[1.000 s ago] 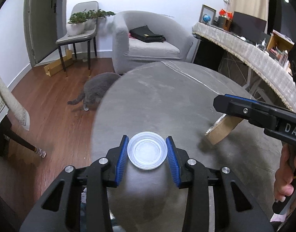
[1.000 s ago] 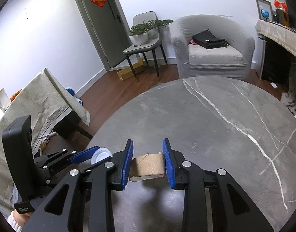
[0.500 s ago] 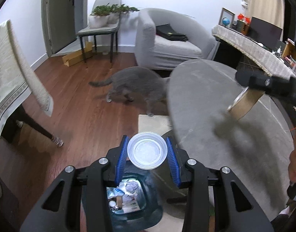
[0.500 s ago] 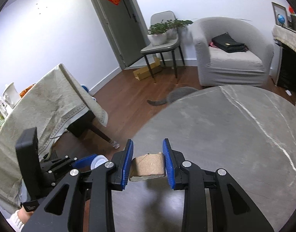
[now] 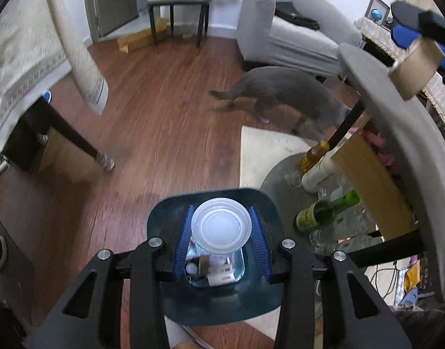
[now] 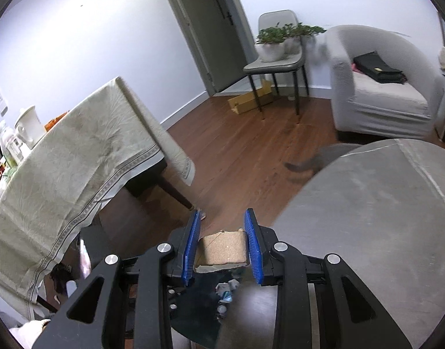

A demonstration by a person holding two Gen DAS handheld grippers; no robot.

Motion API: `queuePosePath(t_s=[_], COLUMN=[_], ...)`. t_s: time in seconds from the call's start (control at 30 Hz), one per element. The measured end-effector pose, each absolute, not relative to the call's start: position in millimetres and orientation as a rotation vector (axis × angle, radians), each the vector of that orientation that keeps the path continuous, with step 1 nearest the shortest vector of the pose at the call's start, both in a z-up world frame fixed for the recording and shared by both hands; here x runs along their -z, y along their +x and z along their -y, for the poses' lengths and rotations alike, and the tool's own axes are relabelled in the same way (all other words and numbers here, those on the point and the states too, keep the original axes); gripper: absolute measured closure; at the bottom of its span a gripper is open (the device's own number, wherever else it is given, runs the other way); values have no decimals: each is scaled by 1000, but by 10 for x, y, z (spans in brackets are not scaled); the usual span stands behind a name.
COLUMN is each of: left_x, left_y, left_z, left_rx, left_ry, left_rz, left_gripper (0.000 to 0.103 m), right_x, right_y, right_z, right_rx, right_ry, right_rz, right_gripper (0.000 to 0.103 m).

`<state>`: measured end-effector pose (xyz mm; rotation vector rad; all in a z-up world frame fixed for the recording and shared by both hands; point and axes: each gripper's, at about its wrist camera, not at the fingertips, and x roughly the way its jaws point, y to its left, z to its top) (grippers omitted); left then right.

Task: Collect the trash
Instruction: 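Carry the white cap and cardboard tube with both tools over the teal bin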

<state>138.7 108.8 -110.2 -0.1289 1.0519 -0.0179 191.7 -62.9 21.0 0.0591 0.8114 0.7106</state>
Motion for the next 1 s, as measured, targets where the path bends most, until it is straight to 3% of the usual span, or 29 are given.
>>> queuePosePath(t_s=[0.47, 0.7, 1.0], left_x=[1488, 1474, 1299], left_y=[1267, 1191, 1117], left_z=[-1238, -1289, -1565], left_rx=[65, 83, 27], left_ry=[-58, -43, -76], left_rz=[-1198, -1199, -1152], left_gripper=[60, 44, 42], right_x=[25, 161, 395], right_y=[1919, 1890, 1888], right_z=[36, -239, -405], right_rx=[-751, -768, -758], right_ry=[-12, -61, -104], right_rz=[-867, -892, -935], right_gripper=[71, 71, 71])
